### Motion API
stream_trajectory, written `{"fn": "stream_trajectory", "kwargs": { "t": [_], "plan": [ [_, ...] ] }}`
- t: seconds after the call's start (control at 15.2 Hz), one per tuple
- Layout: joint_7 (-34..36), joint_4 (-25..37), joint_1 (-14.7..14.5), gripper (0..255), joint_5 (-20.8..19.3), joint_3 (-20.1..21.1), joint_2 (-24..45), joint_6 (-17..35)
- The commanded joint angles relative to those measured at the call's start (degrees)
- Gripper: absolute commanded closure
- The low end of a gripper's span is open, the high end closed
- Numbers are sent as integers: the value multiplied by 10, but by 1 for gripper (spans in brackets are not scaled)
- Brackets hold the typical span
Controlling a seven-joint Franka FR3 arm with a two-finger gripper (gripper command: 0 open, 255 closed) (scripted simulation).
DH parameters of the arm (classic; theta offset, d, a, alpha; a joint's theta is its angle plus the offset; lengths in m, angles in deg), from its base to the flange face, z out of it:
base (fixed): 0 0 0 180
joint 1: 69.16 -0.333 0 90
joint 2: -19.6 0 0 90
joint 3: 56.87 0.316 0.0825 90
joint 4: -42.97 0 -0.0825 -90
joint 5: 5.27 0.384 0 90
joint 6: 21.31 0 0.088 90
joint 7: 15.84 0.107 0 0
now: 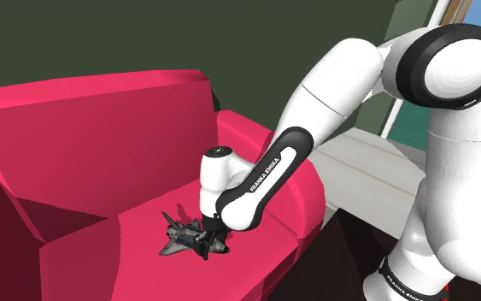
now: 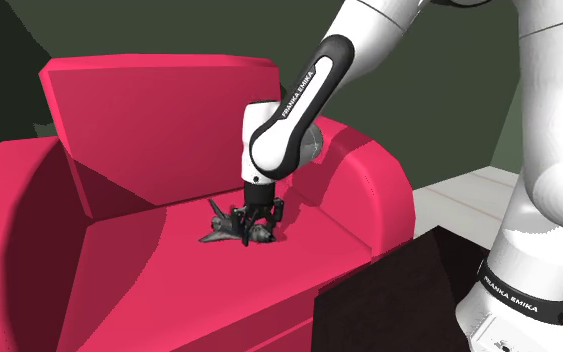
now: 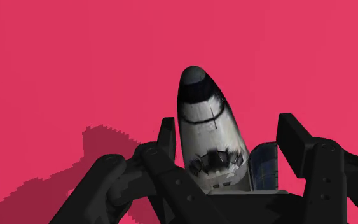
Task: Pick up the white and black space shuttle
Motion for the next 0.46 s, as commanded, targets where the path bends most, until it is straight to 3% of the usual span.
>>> {"fn": "stream_trajectory", "kwargs": {
  "t": [0.0, 0.4],
  "plan": [
    [-2, -2, 3, 255, 5, 4, -16, -13],
    [-7, -2, 7, 255, 16, 9, -46, -43]
  ]
}}
